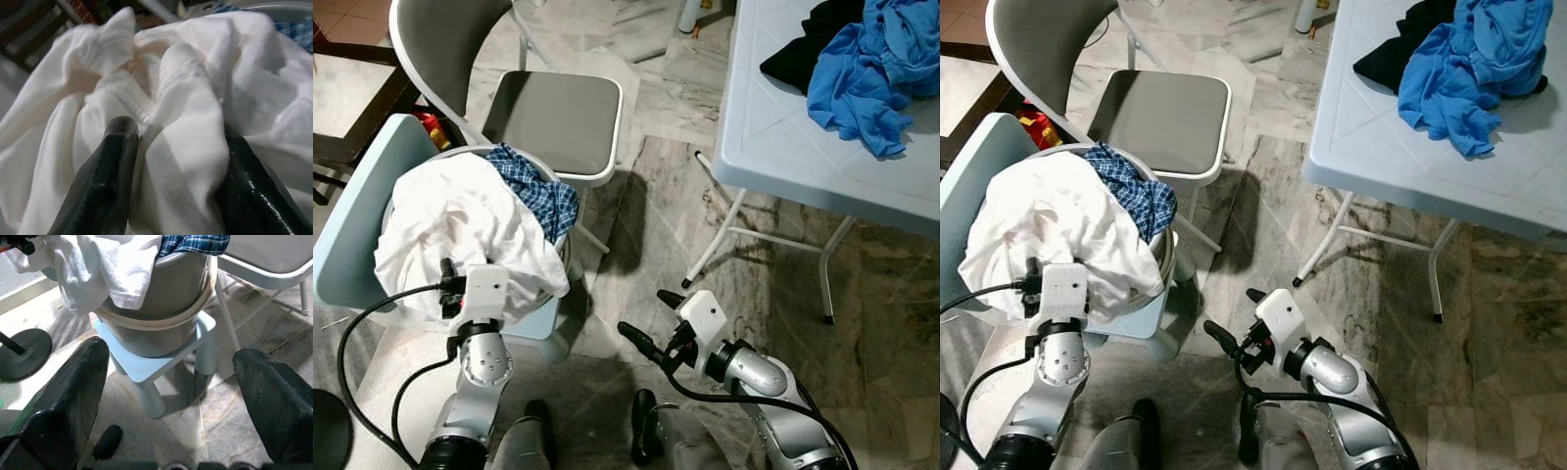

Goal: Hang hanger

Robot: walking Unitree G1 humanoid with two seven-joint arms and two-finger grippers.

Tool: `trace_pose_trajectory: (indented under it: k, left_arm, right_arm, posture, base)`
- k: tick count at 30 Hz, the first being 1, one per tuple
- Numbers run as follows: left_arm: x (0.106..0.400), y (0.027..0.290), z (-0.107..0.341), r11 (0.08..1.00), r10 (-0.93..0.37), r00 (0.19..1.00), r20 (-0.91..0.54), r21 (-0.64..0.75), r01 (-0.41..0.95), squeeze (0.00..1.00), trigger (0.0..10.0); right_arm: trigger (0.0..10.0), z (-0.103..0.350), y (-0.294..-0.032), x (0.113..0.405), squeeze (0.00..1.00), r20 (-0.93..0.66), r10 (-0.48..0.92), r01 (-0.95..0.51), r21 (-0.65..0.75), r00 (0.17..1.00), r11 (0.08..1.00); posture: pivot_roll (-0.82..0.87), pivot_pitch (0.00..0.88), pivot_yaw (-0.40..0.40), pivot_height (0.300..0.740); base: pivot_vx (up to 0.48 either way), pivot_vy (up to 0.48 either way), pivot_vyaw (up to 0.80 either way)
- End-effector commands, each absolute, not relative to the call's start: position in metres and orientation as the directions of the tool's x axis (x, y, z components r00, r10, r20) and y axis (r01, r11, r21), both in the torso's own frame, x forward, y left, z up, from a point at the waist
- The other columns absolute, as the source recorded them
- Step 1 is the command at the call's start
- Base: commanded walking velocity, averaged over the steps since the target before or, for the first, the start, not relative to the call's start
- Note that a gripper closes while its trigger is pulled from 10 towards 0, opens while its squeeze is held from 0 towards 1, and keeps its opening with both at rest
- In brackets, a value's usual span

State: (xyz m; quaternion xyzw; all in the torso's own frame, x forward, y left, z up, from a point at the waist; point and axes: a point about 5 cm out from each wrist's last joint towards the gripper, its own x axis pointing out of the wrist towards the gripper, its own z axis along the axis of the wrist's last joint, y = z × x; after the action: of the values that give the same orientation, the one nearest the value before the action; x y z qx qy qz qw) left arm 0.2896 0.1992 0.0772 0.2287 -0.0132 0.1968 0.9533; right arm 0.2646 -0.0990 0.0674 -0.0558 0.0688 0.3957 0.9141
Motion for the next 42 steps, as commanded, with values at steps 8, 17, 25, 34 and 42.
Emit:
trace_pose_trajectory:
  k: [8,17,25,34,42]
  left_arm:
    - [0.286,0.185,0.065,0.821,0.253,0.966,0.052,0.516,-0.243,0.0,3.9]
    - [0.286,0.183,0.076,0.817,0.289,0.953,0.096,0.495,-0.297,0.0,9.5]
    - [0.284,0.181,0.077,0.837,0.285,0.954,0.093,0.461,-0.295,0.0,0.0]
    - [0.281,0.184,0.082,0.83,0.312,0.943,0.114,0.45,-0.329,0.0,0.0]
    - [0.275,0.198,0.077,0.858,0.437,0.899,0.04,0.281,-0.43,0.0,0.0]
  right_arm:
    - [10.0,0.06,-0.101,0.261,0.0,-0.201,0.711,-0.731,-0.039,0.674,0.682]
    - [10.0,0.059,-0.1,0.26,0.0,-0.204,0.708,-0.728,-0.037,0.676,0.685]
    - [10.0,0.059,-0.099,0.26,0.0,-0.203,0.708,-0.728,-0.035,0.676,0.685]
    - [10.0,0.059,-0.1,0.261,0.0,-0.203,0.707,-0.727,-0.036,0.677,0.686]
    - [10.0,0.058,-0.1,0.261,0.0,-0.204,0.706,-0.725,-0.034,0.679,0.688]
  posture:
    - [-0.11,0.319,-0.114,0.74]
    - [-0.11,0.322,-0.11,0.74]
    - [-0.11,0.321,-0.108,0.74]
    - [-0.11,0.321,-0.106,0.74]
    - [-0.11,0.323,-0.104,0.74]
  base:
    - [0.0,0.0,0.0]
    - [0.0,0.0,0.0]
    - [0.0,0.0,0.0]
    - [0.0,0.0,0.0]
    - [0.0,0.0,0.0]
